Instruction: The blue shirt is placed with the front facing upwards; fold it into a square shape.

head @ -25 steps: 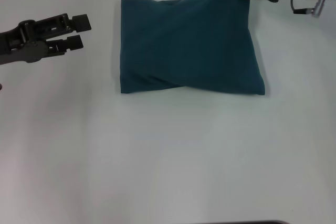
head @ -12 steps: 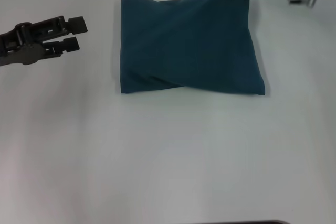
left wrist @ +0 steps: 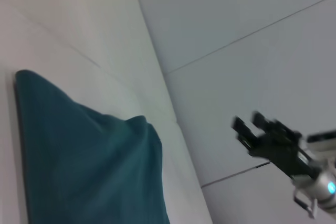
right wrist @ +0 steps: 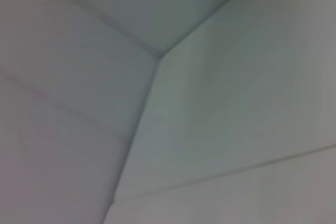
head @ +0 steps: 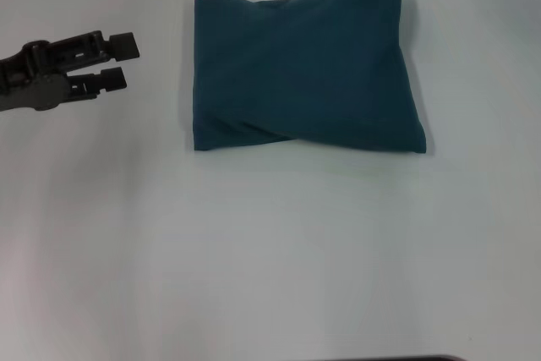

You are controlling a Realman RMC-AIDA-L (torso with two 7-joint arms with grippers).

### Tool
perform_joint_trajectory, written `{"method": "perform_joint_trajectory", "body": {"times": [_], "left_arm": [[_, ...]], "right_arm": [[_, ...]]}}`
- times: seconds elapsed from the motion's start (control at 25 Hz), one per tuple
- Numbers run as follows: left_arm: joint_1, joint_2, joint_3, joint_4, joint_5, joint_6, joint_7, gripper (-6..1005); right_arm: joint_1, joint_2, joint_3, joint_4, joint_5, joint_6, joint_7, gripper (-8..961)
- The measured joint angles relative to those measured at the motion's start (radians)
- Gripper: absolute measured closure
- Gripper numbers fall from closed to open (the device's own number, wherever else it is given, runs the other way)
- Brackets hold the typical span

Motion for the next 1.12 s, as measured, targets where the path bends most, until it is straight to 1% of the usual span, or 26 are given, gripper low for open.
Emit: {"method": "perform_joint_trajectory", "body": {"times": [0.12,0.2,0.24,0.28,0.36,0.48,0.6,0.72,0.84,0.96,1.04,1.12], "left_arm": [[-0.003,-0.001,0.014,0.0,0.005,-0.007,-0.029,63],[-0.004,-0.006,0.025,0.0,0.005,-0.011,-0.041,63],[-0.004,-0.007,0.027,0.0,0.005,-0.013,-0.044,63],[-0.005,-0.011,0.035,0.0,0.005,-0.017,-0.049,63],[-0.005,-0.018,0.052,0.0,0.005,-0.038,-0.06,63],[-0.007,-0.025,0.085,0.008,0.005,-0.094,-0.074,62],[-0.019,-0.034,0.112,0.03,0.005,-0.162,-0.088,62],[-0.032,-0.052,0.151,0.048,0.005,-0.229,-0.113,62],[-0.049,-0.078,0.206,0.051,0.005,-0.309,-0.143,62],[-0.069,-0.086,0.282,0.052,0.012,-0.393,-0.201,63],[-0.084,-0.084,0.318,0.052,0.028,-0.436,-0.24,63],[-0.1,-0.082,0.332,0.053,0.045,-0.465,-0.264,63]], "right_arm": [[-0.059,0.006,0.018,-0.004,0.05,-0.123,-0.249,458],[-0.102,0.021,0.035,-0.005,0.067,-0.175,-0.39,453],[-0.149,0.037,0.054,-0.005,0.08,-0.226,-0.503,451],[-0.149,0.037,0.054,-0.005,0.08,-0.226,-0.503,449],[-0.199,0.053,0.079,-0.005,0.088,-0.289,-0.61,444],[-0.268,0.063,0.117,-0.005,0.091,-0.384,-0.736,327],[-0.329,0.068,0.14,-0.005,0.089,-0.434,-0.781,209],[-0.368,0.069,0.144,0.001,0.078,-0.445,-0.786,207],[-0.382,0.067,0.148,0.007,0.039,-0.444,-0.781,206],[-0.377,0.066,0.148,0.008,-0.023,-0.443,-0.778,206],[-0.37,0.066,0.148,0.008,-0.048,-0.443,-0.779,206],[-0.365,0.069,0.148,0.008,-0.057,-0.445,-0.783,206]]}}
